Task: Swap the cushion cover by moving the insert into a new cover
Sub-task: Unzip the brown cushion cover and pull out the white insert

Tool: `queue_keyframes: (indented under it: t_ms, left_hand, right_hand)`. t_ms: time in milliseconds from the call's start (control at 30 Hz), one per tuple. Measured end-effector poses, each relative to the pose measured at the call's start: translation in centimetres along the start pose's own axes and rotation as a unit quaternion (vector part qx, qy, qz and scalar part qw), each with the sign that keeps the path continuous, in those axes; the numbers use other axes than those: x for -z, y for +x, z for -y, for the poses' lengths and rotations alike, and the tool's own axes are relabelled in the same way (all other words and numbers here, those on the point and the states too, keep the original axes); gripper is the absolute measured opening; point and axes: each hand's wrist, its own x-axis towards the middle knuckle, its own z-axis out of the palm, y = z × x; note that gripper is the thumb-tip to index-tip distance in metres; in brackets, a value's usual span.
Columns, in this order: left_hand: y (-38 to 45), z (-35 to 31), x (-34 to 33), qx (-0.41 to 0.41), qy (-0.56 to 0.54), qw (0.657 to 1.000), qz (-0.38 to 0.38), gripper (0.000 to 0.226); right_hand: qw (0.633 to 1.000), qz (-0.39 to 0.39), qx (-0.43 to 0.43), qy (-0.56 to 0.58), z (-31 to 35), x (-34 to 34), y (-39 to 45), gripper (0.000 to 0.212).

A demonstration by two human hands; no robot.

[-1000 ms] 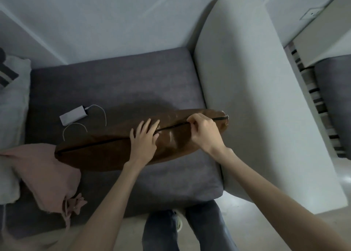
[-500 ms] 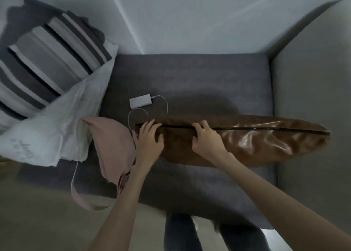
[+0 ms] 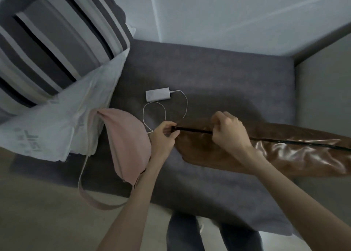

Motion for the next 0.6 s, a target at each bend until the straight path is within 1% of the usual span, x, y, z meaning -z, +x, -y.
queue_keyframes:
  t_ms: [67,100,167,233,300,433,500,567,600]
  left_hand:
    - [0.4,0.0,0.1,0.011,-0.023,1.000,0.000,0.020]
    - [0.5,-0.1,0.2,0.024,-0.039,0.999,0.002,0.021]
    - [1.0,-0.2,0.4,0.064,-0.077,0.995,0.012,0.026]
    - [1.4,-0.1,0.7,0.117,-0.122,0.985,0.028,0.034]
    - [1.7,-0.1,1.0,0.153,-0.141,0.977,0.050,0.034]
    - [2.1,0.4,1.5,0.149,-0.128,0.977,0.079,0.029]
    - [2.3,0.6,1.5,0.152,-0.137,0.975,0.081,0.026]
    - [2.5,0.8,1.4,0.148,-0.125,0.978,0.082,0.025]
    - [2.7,0.8,1.3,0.142,-0.110,0.980,0.086,0.024]
  right_hand:
    - [0.995,0.054,0.079,0.015,3.0,-1.3,1.1,0.024]
    - [0.991,0.085,0.103,0.022,4.1,-2.1,1.4,0.023]
    - [0.985,0.126,0.119,0.026,5.7,-3.8,1.8,0.022]
    - [0.984,0.139,0.105,0.027,6.4,-5.4,1.7,0.020]
    - [0.989,0.130,0.068,0.035,6.7,-6.7,1.6,0.018]
    - [0.993,0.122,0.003,-0.005,7.6,-8.1,1.8,0.027]
    - [0.992,0.122,-0.016,-0.019,8.2,-8.4,2.0,0.023]
    - [0.992,0.124,-0.037,-0.003,8.6,-8.5,2.2,0.015]
    - [0.991,0.124,-0.050,0.013,8.6,-8.5,2.3,0.015]
